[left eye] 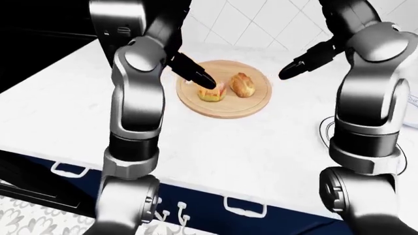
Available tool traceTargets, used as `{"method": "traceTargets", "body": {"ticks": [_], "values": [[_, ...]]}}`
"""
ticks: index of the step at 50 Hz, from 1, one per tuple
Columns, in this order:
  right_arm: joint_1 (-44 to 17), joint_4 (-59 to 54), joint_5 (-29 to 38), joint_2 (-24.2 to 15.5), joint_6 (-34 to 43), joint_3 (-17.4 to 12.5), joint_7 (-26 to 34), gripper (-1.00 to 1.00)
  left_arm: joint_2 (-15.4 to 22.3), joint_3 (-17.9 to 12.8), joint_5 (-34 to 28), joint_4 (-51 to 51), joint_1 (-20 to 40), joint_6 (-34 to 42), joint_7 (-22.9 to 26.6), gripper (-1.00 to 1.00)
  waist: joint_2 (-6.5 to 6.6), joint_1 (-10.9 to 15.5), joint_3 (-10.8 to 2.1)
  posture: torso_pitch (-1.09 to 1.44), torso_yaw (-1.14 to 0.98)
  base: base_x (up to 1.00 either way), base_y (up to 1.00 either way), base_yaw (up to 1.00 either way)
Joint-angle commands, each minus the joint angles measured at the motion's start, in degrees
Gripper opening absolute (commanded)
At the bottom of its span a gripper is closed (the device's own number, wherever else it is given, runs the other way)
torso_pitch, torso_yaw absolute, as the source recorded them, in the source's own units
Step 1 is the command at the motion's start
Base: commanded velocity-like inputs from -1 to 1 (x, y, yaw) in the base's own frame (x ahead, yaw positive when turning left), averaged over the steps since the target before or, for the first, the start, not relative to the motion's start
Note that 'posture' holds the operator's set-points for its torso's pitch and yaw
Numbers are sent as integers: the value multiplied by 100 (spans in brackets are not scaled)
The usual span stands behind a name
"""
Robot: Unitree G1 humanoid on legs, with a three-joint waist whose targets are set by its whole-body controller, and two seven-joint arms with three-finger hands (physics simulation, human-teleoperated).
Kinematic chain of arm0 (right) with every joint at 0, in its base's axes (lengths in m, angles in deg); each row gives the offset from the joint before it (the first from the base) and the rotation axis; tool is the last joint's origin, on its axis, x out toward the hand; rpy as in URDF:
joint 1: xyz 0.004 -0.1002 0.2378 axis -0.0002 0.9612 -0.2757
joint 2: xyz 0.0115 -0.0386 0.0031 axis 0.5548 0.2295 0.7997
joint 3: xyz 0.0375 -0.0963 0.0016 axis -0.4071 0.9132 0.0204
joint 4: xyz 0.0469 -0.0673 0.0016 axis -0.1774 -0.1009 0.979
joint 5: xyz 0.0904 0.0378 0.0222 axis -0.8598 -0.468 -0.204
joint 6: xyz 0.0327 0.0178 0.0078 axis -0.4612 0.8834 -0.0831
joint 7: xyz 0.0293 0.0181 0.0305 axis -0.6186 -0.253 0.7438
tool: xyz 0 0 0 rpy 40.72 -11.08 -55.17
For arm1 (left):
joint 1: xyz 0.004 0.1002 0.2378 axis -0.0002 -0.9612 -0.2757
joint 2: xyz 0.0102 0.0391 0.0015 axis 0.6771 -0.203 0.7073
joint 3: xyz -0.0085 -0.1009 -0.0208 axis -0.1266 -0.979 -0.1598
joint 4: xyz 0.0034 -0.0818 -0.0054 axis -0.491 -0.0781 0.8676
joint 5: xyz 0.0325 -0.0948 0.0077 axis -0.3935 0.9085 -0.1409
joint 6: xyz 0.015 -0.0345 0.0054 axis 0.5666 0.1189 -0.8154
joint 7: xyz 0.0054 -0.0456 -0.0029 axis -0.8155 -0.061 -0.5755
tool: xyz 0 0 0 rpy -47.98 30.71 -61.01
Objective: Place all breads on the cutting board.
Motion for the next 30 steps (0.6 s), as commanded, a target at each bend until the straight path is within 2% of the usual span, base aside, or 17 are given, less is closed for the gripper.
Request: {"method": "traceTargets", "body": {"ticks": [1, 12, 17, 24, 30], "values": [[-81, 364, 69, -160, 7, -87, 153, 100, 76, -51, -112, 355, 95, 69, 115, 100, -20, 1, -167, 0, 0, 0, 0, 0], [460, 1430, 123, -749, 434, -403, 881, 100, 331, -152, -353, 1629, -369, 751, 624, 100, -44, 9, -133, 0, 0, 0, 0, 0], [765, 1887, -20, -1020, 627, -707, 1065, 100, 603, -352, -378, 2138, -480, 1134, 834, 100, -48, 13, -126, 0, 0, 0, 0, 0], [1010, 2186, -406, -1636, 829, -1092, 1230, 100, 1056, -592, -307, 2778, -733, 1585, 1088, 100, -49, 12, -109, 0, 0, 0, 0, 0], [1617, 2564, -908, -2064, 959, -1575, 1200, 100, 1370, -793, -157, 3402, -1155, 1913, 1210, 100, -61, 17, -97, 0, 0, 0, 0, 0]]}}
